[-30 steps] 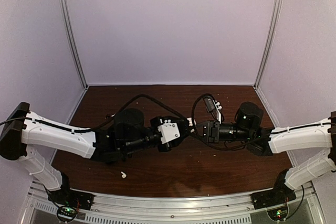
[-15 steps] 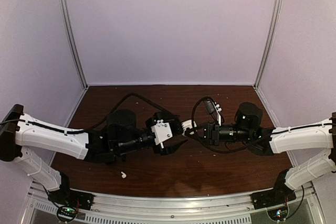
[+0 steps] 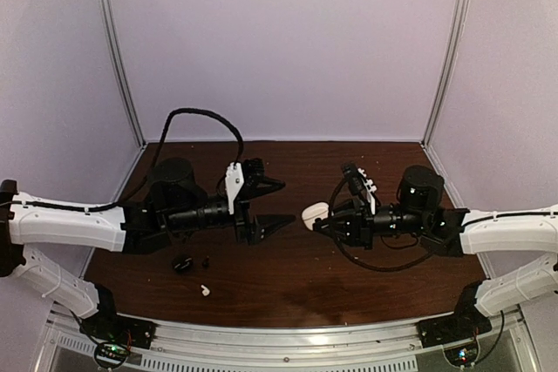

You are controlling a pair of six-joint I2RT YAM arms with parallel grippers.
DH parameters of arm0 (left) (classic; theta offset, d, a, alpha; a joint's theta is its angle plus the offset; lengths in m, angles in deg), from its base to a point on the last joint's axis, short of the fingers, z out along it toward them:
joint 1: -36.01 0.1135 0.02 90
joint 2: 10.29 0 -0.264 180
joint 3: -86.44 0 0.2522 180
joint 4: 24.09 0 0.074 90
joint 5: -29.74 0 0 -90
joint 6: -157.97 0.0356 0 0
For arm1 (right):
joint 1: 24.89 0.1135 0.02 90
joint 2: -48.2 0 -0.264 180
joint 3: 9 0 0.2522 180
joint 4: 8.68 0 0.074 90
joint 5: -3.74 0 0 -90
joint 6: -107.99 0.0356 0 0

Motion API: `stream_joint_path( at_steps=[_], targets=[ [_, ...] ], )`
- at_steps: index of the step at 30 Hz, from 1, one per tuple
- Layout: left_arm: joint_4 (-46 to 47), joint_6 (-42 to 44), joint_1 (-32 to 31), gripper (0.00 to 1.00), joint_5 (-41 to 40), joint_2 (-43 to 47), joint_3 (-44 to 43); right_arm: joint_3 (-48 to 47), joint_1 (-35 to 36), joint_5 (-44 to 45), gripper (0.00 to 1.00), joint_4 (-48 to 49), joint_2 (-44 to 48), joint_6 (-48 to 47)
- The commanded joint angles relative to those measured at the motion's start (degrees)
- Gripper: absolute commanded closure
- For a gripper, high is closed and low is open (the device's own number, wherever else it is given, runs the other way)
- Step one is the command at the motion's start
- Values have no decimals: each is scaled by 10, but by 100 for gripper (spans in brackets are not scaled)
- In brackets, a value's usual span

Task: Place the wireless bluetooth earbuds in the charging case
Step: Pass from the left arm to the right, then open the charging case.

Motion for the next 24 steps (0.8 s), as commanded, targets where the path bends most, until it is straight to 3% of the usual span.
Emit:
stream_joint_path(
  at_steps=[1, 14, 24],
  targets=[
    [4, -63, 1, 29, 62, -14, -28, -24, 7, -15, 86, -24, 18, -59],
    [-18, -77, 3, 36, 43, -75, -73, -40, 26, -15, 88, -53, 22, -88],
    [-21, -87, 20, 42, 15, -67, -67, -41, 41, -18, 90, -60, 23, -103]
  ],
)
